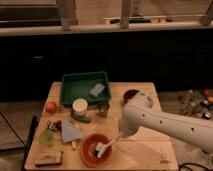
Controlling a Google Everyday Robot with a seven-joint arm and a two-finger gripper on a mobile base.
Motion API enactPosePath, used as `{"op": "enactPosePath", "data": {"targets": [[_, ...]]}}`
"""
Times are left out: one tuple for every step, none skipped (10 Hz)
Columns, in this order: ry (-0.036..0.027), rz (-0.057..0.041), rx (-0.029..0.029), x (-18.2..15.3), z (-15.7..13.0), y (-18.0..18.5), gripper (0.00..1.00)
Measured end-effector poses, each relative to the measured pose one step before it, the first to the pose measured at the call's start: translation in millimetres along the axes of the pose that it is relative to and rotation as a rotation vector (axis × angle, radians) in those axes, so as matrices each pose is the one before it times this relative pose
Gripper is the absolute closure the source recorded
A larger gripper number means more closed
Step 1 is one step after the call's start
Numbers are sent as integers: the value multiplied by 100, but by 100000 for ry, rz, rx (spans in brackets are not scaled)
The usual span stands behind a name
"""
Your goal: Wipe red bowl with brush
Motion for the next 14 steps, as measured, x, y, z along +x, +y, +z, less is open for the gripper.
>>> {"op": "enactPosePath", "data": {"targets": [[360,50,-63,-82,161,-501,97],[-93,-344,-71,-426,196,-639,97],[-486,-1005,-230,-585,232,-553,97],[-840,-957,-187,-682,147,-293,97],[-1602,-2215,-443,-1189,202,-406,97],[-1308,-2686,-319,-1134,113,-238,97],[-730,-2017,-467,-710,40,224,97],[-633,-2324,-156,-761,-192,314,97],[-94,-1344,17,-314,-197,119,97],[492,104,145,194,-282,230,97],[601,611,204,450,-284,275,97],[1357,2110,79,1153,-436,626,97],[1132,2073,-21,1060,-261,236,97],[976,1648,115,823,-122,-96,97]]}}
